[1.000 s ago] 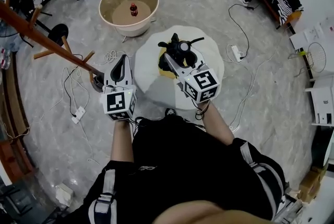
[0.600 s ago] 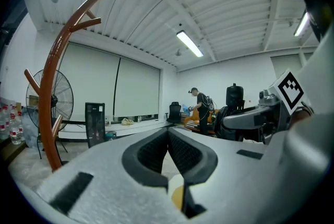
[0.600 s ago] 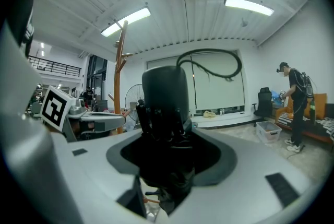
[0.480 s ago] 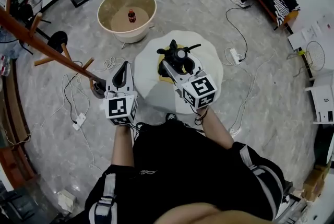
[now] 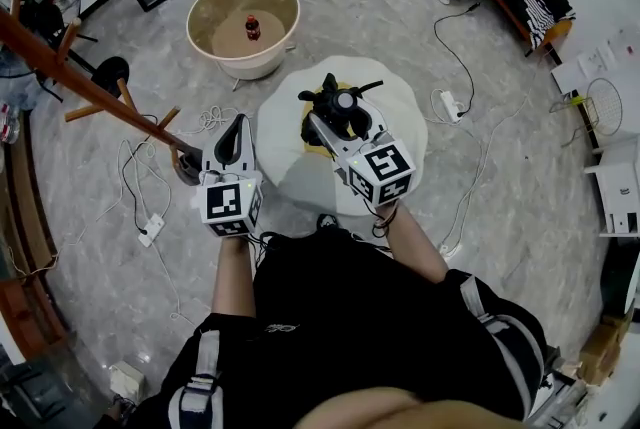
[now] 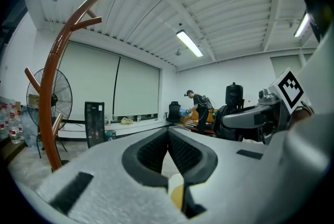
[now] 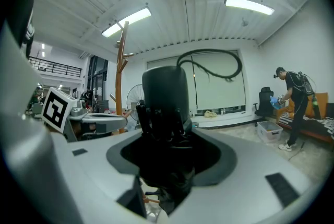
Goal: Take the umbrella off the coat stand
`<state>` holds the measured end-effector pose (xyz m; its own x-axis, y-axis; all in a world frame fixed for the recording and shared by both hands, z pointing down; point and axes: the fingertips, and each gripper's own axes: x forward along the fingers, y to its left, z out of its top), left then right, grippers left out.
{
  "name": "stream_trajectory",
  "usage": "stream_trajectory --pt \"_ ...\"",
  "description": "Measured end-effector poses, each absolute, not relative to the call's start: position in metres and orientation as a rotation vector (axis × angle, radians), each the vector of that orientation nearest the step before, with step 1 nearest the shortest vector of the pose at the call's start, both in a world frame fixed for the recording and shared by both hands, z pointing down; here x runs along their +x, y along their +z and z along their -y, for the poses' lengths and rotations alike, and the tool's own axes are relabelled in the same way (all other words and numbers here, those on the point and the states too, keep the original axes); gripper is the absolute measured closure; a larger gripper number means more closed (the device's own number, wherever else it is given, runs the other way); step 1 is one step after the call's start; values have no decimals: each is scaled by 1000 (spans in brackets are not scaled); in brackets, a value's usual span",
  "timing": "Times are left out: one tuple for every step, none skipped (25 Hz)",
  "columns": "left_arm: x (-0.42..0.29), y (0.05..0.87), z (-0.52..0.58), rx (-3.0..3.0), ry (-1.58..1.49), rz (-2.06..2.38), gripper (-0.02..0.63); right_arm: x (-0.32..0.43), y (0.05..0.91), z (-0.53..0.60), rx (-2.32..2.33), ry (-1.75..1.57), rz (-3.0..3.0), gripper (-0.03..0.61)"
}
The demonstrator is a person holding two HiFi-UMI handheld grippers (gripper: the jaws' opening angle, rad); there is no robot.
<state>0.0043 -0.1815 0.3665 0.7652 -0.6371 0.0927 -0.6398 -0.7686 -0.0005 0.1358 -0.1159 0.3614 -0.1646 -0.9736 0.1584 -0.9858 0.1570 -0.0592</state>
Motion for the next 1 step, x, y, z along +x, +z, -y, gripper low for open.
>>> stream_trajectory --pt "4 366 182 2922 136 1058 615 136 361 116 1973 227 2326 348"
